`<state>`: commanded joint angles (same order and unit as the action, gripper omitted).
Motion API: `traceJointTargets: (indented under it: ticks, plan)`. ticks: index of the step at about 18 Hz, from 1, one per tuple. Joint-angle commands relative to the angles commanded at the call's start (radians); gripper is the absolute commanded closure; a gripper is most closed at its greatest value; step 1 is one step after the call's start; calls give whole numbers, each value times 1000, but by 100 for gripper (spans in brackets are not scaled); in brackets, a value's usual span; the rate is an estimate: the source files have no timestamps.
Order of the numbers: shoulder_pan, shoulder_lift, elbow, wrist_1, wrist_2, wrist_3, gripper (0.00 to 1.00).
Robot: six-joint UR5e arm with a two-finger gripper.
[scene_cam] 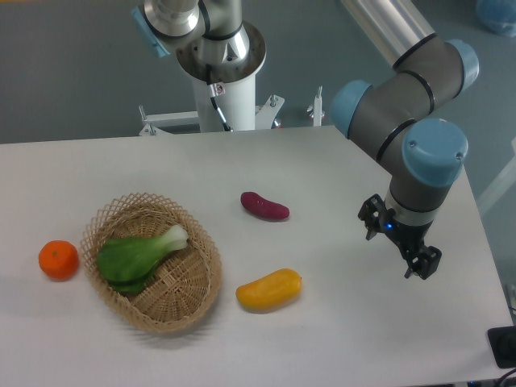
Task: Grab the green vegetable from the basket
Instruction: 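Move the open gripper over the wicker basket toward the green bok choy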
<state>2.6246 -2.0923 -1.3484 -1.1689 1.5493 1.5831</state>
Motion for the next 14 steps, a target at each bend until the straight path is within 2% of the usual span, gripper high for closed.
traceJointTargets:
  ticks: [6,14]
  plan:
    - [-12,6,-3,-5,-2,-11,0]
    - [-96,28,-31,-14,-29,-109,0]
